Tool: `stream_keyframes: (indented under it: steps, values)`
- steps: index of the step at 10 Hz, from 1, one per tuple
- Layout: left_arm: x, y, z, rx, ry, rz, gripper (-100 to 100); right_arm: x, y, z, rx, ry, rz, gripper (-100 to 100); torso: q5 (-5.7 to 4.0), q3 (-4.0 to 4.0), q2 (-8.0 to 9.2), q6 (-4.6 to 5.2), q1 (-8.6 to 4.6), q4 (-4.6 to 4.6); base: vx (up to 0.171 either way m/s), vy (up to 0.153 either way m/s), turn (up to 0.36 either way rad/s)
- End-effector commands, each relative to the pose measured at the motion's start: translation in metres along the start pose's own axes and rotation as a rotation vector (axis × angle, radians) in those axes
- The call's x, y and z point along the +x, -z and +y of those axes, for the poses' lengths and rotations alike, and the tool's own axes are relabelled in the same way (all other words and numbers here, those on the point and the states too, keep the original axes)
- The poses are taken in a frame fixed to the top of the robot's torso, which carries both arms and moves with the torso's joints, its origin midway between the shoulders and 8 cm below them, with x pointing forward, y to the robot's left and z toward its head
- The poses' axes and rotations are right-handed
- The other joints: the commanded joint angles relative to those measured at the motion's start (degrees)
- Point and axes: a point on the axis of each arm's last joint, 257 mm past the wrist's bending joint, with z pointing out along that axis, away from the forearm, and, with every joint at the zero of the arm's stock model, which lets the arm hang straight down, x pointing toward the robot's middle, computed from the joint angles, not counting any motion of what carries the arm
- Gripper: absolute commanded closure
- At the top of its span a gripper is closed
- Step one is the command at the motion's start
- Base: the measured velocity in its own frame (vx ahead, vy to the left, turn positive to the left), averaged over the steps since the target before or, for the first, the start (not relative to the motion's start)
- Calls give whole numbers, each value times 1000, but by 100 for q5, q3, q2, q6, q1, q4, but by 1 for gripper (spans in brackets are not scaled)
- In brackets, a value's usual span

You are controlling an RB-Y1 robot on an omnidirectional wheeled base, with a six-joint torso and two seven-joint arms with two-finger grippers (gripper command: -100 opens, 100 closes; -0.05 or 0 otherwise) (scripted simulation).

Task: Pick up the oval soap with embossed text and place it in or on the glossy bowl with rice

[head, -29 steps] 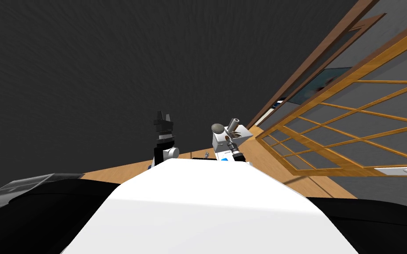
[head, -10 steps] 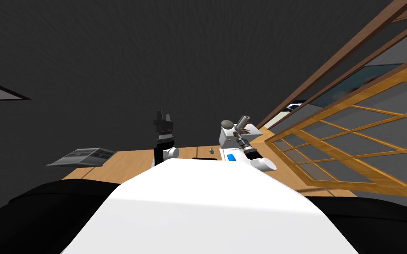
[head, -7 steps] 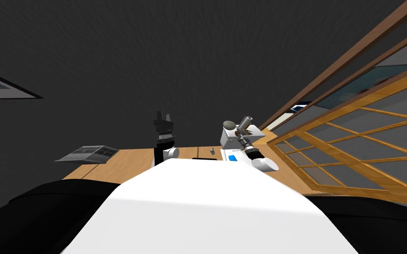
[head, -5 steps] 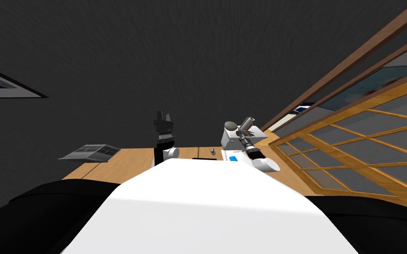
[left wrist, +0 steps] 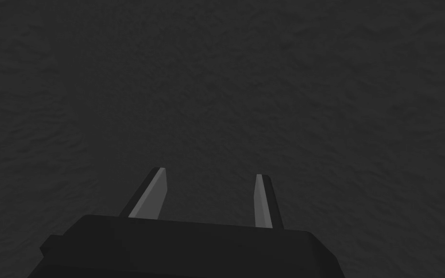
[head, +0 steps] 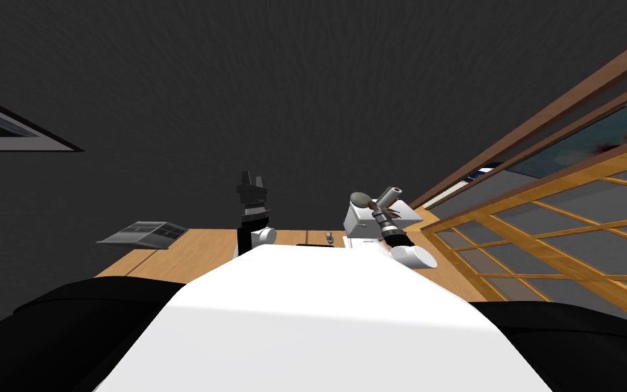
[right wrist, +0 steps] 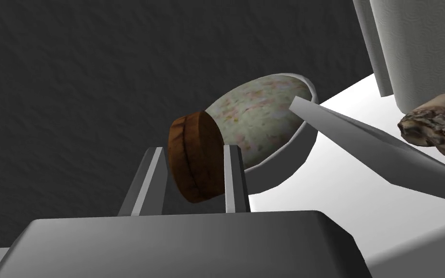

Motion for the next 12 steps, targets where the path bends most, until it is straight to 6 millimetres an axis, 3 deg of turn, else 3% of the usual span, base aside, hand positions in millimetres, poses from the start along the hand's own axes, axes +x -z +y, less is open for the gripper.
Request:
stream_keyframes:
  steps: [1, 5, 7, 8, 12]
  values:
    - [0, 0, 0, 0, 0, 0, 0, 11, 3, 3, -18, -20, 21, 100, 0, 0, 0, 0, 0, 0, 184, 2, 57]
    - [0, 0, 0, 0, 0, 0, 0, 18, 9, 7, -33, -37, 31, 100, 1, -5, -6, -3, 7, -3, 194, 27, 26]
    - [0, 0, 0, 0, 0, 0, 0, 18, 9, 7, -33, -40, 31, 100, -1, 4, 16, 4, 4, -3, 47, 20, -35]
    - [0, 0, 0, 0, 0, 0, 0, 18, 9, 7, -33, -41, 30, -100, 1, 30, 58, 6, 3, 8, 0, 0, 0]
    - [0, 0, 0, 0, 0, 0, 0, 18, 9, 7, -33, -41, 30, -100, -1, 41, 75, 6, -3, 13, 0, 0, 0]
